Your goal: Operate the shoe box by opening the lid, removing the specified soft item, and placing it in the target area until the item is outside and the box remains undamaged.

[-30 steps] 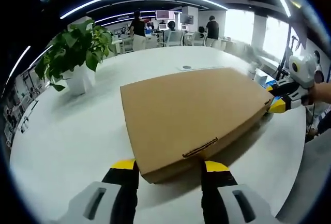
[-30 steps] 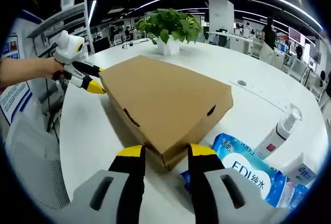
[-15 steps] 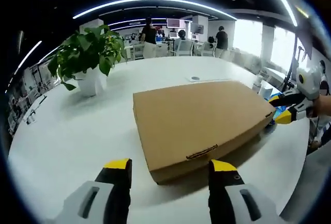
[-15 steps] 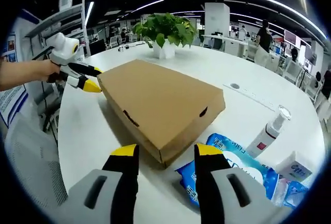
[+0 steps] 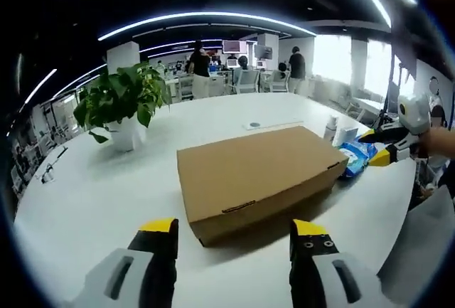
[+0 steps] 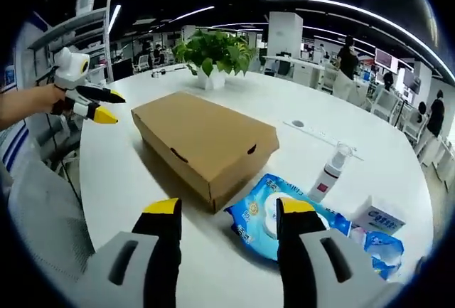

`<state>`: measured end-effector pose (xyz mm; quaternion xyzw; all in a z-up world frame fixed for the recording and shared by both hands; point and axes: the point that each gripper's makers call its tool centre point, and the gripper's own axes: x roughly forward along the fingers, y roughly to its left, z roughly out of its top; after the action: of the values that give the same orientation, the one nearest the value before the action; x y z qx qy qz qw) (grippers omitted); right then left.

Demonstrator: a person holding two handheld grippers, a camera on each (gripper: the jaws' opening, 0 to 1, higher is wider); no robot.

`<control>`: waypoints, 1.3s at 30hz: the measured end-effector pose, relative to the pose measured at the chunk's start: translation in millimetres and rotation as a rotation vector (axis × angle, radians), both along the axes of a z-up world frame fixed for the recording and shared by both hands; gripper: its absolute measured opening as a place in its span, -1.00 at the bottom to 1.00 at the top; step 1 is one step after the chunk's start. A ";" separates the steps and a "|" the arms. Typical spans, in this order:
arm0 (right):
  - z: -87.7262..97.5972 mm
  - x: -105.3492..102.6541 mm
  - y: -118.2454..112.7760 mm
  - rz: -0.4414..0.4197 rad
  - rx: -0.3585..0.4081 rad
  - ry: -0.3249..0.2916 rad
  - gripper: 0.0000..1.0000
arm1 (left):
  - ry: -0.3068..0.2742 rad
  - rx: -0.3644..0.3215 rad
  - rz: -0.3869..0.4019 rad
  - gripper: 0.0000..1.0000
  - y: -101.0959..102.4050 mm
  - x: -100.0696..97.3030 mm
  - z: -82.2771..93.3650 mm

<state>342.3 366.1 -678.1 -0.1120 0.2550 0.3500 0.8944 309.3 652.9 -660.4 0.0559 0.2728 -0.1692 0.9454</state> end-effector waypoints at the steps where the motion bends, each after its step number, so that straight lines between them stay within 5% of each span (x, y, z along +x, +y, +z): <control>1: 0.8 -1.8 -3.3 -0.006 0.001 -0.001 0.07 | -0.002 0.002 -0.001 0.33 -1.6 -3.4 1.4; 11: 7.4 -30.3 -54.3 -0.088 -0.037 -0.037 0.23 | -0.042 0.016 -0.049 0.48 -30.2 -42.7 20.1; 23: 7.7 -73.1 -99.3 -0.192 -0.023 -0.011 0.40 | -0.055 0.001 -0.128 0.76 -59.3 -79.5 29.5; 30: 12.8 -94.6 -114.7 -0.209 -0.004 -0.017 0.66 | -0.054 0.001 -0.132 0.97 -62.3 -97.9 27.3; 39: 15.7 -112.1 -128.3 -0.240 0.019 -0.008 0.86 | -0.045 -0.007 -0.106 1.00 -54.7 -112.8 21.2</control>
<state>230.2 237.8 -662.5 -0.0737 0.2595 0.2423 0.9319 196.5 598.3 -639.1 0.0706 0.2477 -0.2187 0.9412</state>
